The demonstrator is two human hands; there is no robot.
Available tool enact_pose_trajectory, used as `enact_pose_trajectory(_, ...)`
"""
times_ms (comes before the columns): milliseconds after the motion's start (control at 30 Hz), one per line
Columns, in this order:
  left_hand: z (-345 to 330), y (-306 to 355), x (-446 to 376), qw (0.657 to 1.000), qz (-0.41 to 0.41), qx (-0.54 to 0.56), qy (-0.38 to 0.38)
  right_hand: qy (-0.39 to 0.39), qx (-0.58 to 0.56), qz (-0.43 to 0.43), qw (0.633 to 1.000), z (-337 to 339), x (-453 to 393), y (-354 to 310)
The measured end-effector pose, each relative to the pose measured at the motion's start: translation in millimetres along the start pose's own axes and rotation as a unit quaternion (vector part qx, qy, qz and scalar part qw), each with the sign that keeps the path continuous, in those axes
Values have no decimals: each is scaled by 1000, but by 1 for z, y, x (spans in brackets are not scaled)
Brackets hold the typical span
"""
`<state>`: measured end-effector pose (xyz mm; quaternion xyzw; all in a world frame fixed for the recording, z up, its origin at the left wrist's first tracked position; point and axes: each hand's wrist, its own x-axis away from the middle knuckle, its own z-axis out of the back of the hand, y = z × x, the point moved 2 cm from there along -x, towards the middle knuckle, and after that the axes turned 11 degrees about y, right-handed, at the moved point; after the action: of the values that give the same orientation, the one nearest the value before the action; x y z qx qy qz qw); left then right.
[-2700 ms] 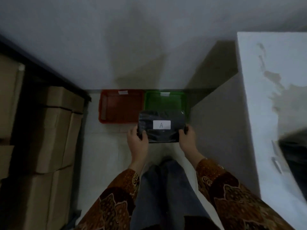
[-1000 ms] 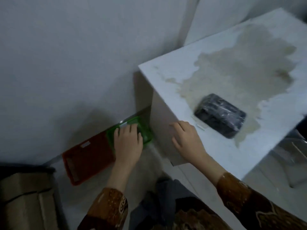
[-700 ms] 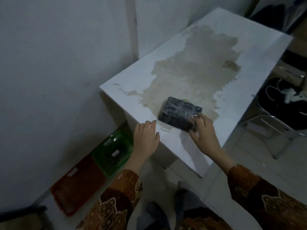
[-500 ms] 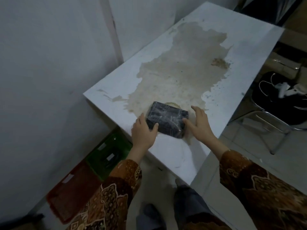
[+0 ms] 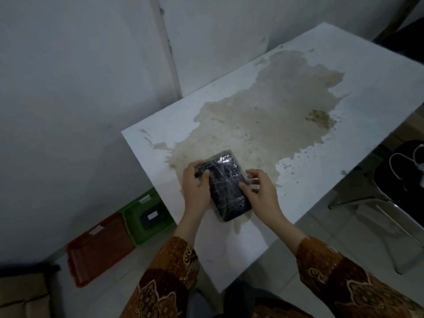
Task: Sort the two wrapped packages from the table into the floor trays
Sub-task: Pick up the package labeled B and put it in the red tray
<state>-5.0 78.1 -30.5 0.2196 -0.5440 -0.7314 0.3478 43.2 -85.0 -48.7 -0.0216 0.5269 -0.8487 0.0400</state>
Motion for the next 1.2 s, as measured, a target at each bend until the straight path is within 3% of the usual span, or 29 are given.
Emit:
enact_pose_trajectory(100, 2, 11, -3, 998, -30, 42, -20, -76, -24, -42, 996, 12, -10, -8)
enact_pose_trajectory(167, 5, 19, -5, 997, -35, 73, -15, -94, -65, -18, 993, 17, -14, -19)
enact_pose_trajectory(300, 10, 41, -7, 987, 53, 153, 0, -11, 18, 202, 979, 21, -15, -50)
enact_pose_trajectory(467, 24, 49, -17, 949, 249, 184, -56, 42, 164, 438, 883, 20, 3, -65)
enact_pose_trajectory(533, 30, 46, -17, 939, 263, 217, -48, 21, 177, 476, 861, 22, 9, -64)
enact_pose_trajectory(600, 38, 42, -16, 948, 207, 243, -19, -9, 157, 444, 882, 26, 12, -61)
enact_pose_trajectory(667, 46, 34, -14, 947, 180, 267, -10, -21, 73, 314, 947, 33, 6, -58)
enact_pose_trajectory(733, 49, 28, -11, 944, 173, 281, -11, -24, -17, 146, 989, 35, -6, -51)
enact_pose_trajectory(833, 46, 29, -7, 945, 162, 284, 0, -109, -139, -39, 983, 30, -20, -40)
enact_pose_trajectory(967, 40, 31, -6, 940, 156, 303, 13, -139, -215, -83, 963, 25, -22, -38)
enact_pose_trajectory(1200, 43, 36, -12, 941, 156, 299, -25, -141, -203, -88, 965, 28, -30, -36)
